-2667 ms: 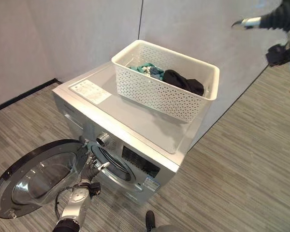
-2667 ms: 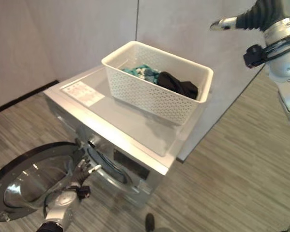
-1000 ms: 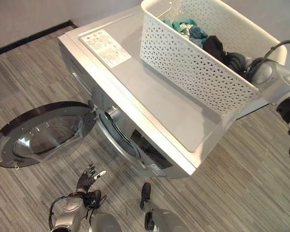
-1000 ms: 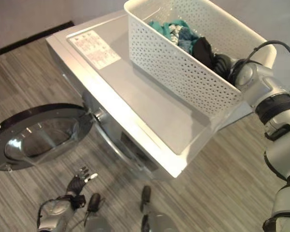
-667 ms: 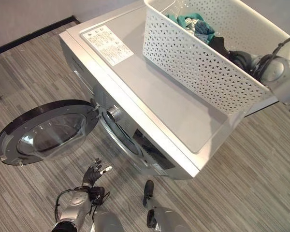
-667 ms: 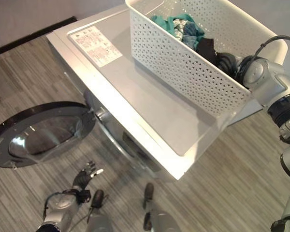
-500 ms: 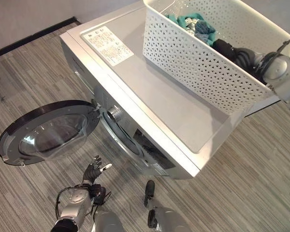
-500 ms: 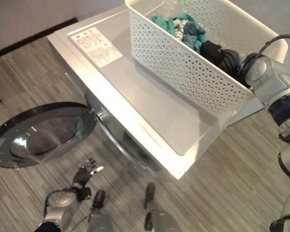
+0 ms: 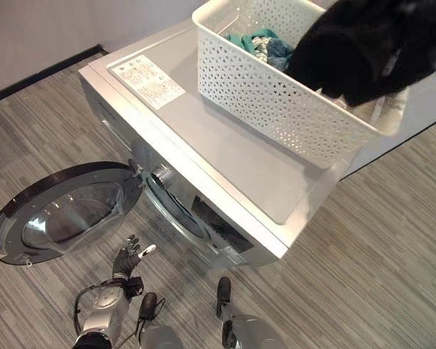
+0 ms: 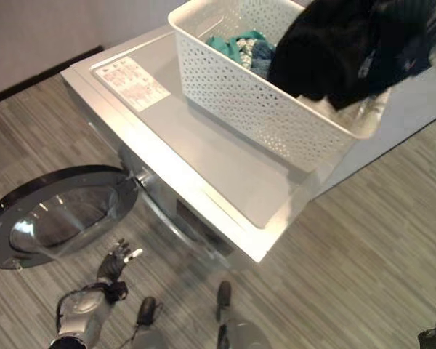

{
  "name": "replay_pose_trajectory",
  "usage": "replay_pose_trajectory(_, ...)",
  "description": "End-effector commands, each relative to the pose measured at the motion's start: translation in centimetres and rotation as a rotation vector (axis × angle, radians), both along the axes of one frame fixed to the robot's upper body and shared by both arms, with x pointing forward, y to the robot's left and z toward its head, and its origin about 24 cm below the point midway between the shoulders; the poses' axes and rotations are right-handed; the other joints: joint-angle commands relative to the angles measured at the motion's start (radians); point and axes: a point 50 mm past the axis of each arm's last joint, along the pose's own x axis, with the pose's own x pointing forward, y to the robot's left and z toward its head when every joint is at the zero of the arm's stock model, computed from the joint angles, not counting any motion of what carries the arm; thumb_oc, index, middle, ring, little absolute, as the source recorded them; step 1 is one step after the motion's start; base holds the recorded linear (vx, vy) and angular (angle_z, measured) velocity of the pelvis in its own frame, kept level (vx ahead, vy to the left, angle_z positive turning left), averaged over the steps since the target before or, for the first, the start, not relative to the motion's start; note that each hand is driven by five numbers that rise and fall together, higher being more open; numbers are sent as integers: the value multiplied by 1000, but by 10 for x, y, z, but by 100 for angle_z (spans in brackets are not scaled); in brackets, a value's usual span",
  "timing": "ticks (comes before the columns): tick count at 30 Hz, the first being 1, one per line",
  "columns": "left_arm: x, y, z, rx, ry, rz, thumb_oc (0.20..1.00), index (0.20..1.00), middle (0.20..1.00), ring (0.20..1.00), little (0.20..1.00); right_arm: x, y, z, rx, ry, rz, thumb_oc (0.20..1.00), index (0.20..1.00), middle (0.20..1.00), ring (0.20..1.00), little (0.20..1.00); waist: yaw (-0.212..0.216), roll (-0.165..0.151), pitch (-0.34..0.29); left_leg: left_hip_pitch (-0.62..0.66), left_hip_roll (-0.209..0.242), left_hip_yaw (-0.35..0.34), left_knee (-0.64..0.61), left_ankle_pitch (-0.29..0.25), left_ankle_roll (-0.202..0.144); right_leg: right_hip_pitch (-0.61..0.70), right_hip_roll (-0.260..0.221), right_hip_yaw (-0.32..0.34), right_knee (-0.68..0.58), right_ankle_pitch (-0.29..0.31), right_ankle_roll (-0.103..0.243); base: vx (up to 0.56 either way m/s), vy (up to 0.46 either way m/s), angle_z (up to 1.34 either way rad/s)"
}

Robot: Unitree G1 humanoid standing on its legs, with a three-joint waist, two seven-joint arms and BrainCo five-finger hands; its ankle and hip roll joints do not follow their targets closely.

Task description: Grab the laundry basket,head to the washer,open it,put in the laundry and shut it.

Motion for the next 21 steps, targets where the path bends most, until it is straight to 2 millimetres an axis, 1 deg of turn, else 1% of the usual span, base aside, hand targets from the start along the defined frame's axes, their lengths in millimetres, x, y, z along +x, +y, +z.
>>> replay_pose_trajectory(1,7,12,13,86,-46,-24,1000,1000,1000,1000,1000,-25,3,54,64,-279,-34,200,200,200,200,200,-1,-48,-47,75,25,88,2,34,28,113,-74,32,12,-163,84,40,-3,-4)
replay_pose_trajectory(3,6,13,13,90,-43,-21,1000,1000,1000,1000,1000,-26,6,57,64,-302,-26,200,200,200,200,200,-1,-48,-50,77,26,89,2,33,27,116,-73,32,12,-164,84,11,0,-2)
replay_pose_trajectory(7,4,15,12,111,-33,-11,1000,1000,1000,1000,1000,-36,16,70,27,-435,-52,200,200,200,200,200,-5,-43,-67,86,28,91,2,23,29,127,-70,38,9,-169,82,10,9,-5)
replay_pose_trajectory(11,4,16,12,123,-29,-9,1000,1000,1000,1000,1000,-41,20,74,27,-495,-49,200,200,200,200,200,-6,-42,-73,92,29,93,2,17,31,133,-70,40,9,-170,82,0,0,0)
replay_pose_trajectory(12,6,15,16,139,-44,-14,1000,1000,1000,1000,1000,-48,22,79,0,-558,-75,200,200,200,200,200,-7,-38,-81,100,27,95,2,8,32,142,-72,40,7,-171,83,0,0,0)
replay_pose_trajectory(17,13,11,25,166,-90,-43,1000,1000,1000,1000,1000,-54,22,82,0,-629,-96,200,200,200,200,200,-9,-32,-89,112,22,100,2,-8,37,153,-80,40,6,-167,87,-7,34,-1)
replay_pose_trajectory(18,16,10,28,177,-103,-53,1000,1000,1000,1000,1000,-57,27,83,-32,-654,-96,200,200,200,200,200,-11,-30,-95,118,19,106,2,-18,41,158,-85,42,5,-164,90,-19,73,0)
replay_pose_trajectory(21,17,9,31,188,-118,-64,1000,1000,1000,1000,1000,-63,30,83,-60,-703,-94,200,200,200,200,200,-17,-31,-102,127,3,116,2,-30,51,158,-100,47,8,-149,96,-47,68,0)
